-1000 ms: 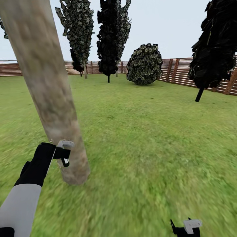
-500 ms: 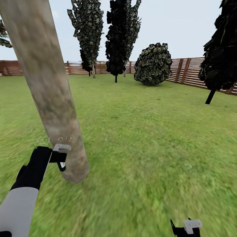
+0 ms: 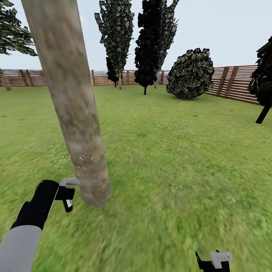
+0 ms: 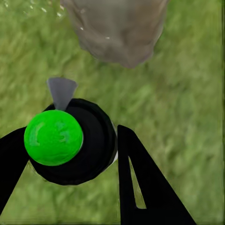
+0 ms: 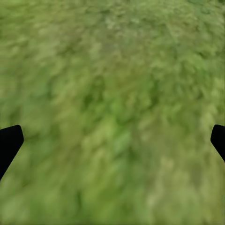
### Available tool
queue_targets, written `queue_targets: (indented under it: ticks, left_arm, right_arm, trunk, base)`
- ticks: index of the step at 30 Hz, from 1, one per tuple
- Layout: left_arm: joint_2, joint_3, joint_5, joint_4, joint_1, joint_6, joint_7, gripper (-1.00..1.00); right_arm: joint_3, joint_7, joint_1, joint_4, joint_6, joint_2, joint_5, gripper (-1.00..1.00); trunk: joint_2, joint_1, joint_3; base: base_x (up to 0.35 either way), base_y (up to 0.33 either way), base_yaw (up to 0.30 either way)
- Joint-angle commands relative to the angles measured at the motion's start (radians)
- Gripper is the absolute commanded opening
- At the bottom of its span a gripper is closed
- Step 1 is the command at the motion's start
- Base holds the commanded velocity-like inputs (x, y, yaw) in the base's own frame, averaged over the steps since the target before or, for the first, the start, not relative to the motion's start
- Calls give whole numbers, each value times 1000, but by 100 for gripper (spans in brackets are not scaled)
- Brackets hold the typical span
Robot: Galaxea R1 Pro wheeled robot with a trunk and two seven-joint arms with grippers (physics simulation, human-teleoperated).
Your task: In the garden, pick up the pesticide atomizer on the floor and spray pesticide onto both trees until each tree trunk is fully covered.
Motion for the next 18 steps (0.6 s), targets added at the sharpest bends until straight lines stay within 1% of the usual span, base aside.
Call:
queue_targets:
  ticks: [1, 2, 3, 4, 6, 8, 9, 10, 11, 12, 13, 14, 15, 16, 18]
  left_arm:
    - [-7, -1, -2, 21, 0, -28, 2, -100]
    - [-17, -2, -1, 35, 1, -45, 3, -100]
    - [-45, -1, -2, 53, 1, -72, 8, -100]
    - [-64, -1, -1, 59, 0, -81, 16, -100]
    - [-85, 0, 3, 64, -3, -88, 38, -100]
    - [-88, 5, 2, 66, -9, -90, 53, -100]
    - [-85, 6, 2, 66, -10, -91, 60, -100]
    - [-77, 15, 2, 66, -11, -91, 90, -100]
    - [-71, 27, 2, 66, -10, -93, 110, -100]
    - [-62, 57, 2, 67, -9, -103, 137, -100]
    - [-58, 81, 3, 69, -6, -120, 148, -100]
    - [-60, 120, 2, 101, 5, -240, 165, -100]
    - [-64, 129, 1, 125, 21, -303, 170, -100]
    - [-68, 132, 2, 135, 29, -326, 171, -100]
    - [-82, 134, 2, 142, 34, -342, 172, -100]
  right_arm:
    - [0, 0, 0, 0, 0, 0, 0, 100]
    - [0, 0, 0, 0, 0, 0, 0, 100]
    - [0, 0, 0, 0, 0, 0, 0, 100]
    - [0, 0, 0, -1, 0, 0, 0, 100]
    - [0, 0, 0, -1, 0, 0, 1, 100]
    - [0, 0, 0, -1, 0, 0, 1, 100]
    - [0, 0, 0, -1, 0, 0, 1, 100]
    - [0, 1, 0, -1, 0, 0, 0, 100]
    - [0, 0, 0, -1, 0, 0, 0, 100]
    - [0, 0, 0, -1, 0, 0, 1, 100]
    - [0, 0, 0, -1, 0, 0, 1, 100]
    - [0, 1, 0, -1, 0, 0, 1, 100]
    - [0, 1, 0, -1, 0, 0, 1, 100]
    - [0, 1, 0, -1, 0, 0, 1, 100]
    - [0, 1, 0, -1, 0, 0, 1, 100]
  trunk:
    - [0, 0, 0]
    - [0, 0, 0]
    - [0, 0, 0]
    - [0, 0, 0]
    - [0, 0, 0]
    - [0, 0, 0]
    - [0, 0, 0]
    - [0, 0, 0]
    - [0, 0, 0]
    - [0, 0, 0]
    - [0, 0, 0]
    - [0, 0, 0]
    - [0, 0, 0]
    - [0, 0, 0]
    - [0, 0, 0]
  base:
    - [0, 0, 8]
    - [0, 0, 5]
    - [0, 0, 2]
    - [0, 0, 1]
    - [0, 0, 0]
    - [0, 0, 0]
    - [0, 0, 0]
    - [0, 0, 0]
    - [0, 0, 0]
    - [0, 0, 0]
    - [0, 0, 0]
    - [0, 0, 0]
    - [50, 0, 0]
    - [165, 0, 0]
    - [255, 0, 0]
